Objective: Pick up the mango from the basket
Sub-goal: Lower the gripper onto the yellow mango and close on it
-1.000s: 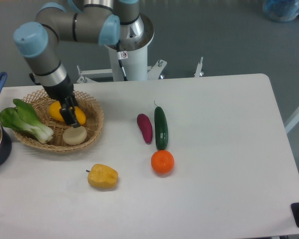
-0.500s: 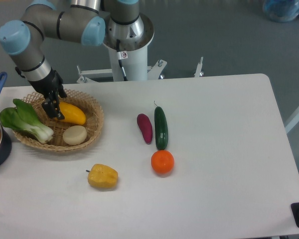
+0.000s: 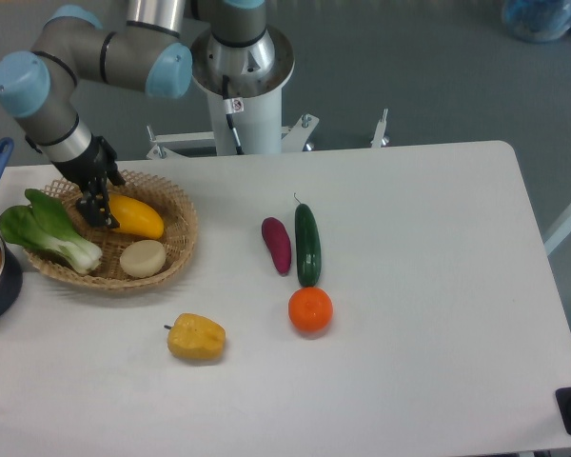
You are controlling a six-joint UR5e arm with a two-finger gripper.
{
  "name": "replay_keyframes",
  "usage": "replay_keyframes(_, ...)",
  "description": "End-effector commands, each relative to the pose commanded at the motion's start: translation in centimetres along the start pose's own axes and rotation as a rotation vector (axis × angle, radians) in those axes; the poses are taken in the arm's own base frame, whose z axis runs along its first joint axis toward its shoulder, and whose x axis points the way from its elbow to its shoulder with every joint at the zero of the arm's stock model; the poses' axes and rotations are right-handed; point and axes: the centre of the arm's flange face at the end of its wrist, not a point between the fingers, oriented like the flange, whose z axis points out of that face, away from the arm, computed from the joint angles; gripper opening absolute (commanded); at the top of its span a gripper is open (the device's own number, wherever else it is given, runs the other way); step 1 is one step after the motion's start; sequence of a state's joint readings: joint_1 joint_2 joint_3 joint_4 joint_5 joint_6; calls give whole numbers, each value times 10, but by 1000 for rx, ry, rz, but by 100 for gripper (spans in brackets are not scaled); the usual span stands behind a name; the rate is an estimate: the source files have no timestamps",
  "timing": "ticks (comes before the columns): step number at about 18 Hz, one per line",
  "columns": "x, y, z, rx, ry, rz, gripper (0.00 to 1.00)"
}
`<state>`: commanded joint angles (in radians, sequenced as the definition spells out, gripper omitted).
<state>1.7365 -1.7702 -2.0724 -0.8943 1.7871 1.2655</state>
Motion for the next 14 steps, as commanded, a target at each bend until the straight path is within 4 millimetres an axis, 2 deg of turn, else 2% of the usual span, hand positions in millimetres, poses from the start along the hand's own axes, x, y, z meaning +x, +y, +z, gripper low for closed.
replay_keyframes(11, 3, -12, 21, -19, 37, 2, 99)
replay_keyframes(12, 3, -12, 22, -21, 38, 1, 85)
replay_keyframes(14, 3, -11, 24, -40, 36, 2, 63)
